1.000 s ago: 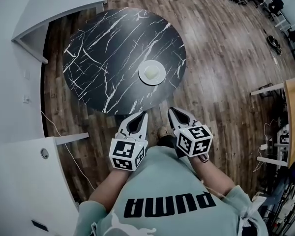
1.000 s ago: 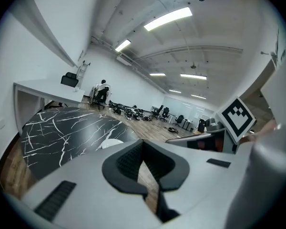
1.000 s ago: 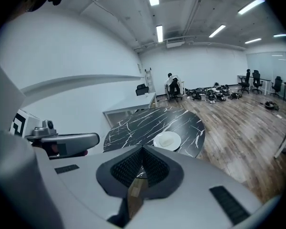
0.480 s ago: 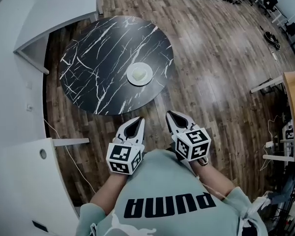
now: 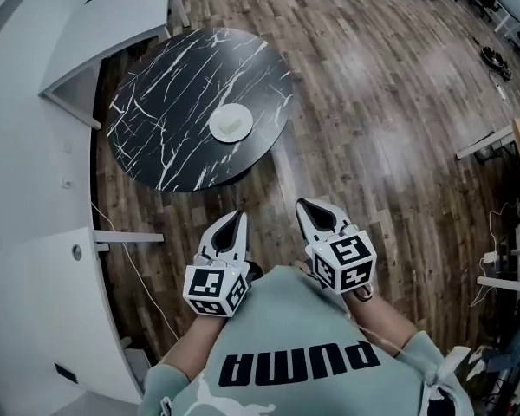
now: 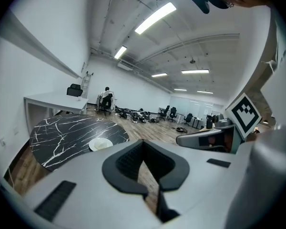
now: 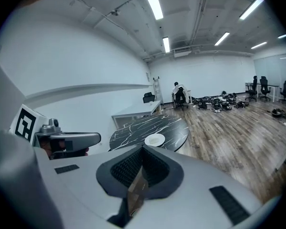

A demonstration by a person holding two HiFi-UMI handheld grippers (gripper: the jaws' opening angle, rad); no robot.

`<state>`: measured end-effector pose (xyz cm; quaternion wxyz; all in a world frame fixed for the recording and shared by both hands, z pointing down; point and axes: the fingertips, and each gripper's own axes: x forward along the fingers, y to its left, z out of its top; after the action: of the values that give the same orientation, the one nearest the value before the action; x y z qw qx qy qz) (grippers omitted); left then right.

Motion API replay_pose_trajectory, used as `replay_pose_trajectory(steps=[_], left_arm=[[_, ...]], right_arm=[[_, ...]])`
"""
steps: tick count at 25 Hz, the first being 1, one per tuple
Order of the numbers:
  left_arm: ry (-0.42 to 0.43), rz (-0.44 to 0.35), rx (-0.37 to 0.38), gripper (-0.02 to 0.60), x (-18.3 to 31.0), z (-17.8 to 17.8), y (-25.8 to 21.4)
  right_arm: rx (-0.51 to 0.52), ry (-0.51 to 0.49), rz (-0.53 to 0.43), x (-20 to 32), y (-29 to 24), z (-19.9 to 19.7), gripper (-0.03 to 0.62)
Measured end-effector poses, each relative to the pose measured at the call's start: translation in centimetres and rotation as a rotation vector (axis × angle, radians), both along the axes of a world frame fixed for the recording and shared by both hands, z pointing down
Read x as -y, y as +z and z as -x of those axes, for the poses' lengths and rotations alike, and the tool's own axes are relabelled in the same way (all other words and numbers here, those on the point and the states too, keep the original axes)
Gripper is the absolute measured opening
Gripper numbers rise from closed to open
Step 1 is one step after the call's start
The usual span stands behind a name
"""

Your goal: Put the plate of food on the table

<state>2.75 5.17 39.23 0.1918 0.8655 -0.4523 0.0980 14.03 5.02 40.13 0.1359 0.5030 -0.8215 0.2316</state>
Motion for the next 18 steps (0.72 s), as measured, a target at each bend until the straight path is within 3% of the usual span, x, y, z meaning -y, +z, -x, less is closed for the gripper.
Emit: replay_pose_trajectory(steps=[9,18], left_arm=[[-0.101,0.006,0.029,0.006,-6.7,-3.7,0.1],[-0.147,0.015,0.048,0.008,-10.1,-5.7,1.7]], right_arm=[[0.026,-0.123,-0.016,-5.6,0.3,-3.3,0.009],[0.018,-0.143,-0.017,-9.6,2.0,-5.9,0.008]])
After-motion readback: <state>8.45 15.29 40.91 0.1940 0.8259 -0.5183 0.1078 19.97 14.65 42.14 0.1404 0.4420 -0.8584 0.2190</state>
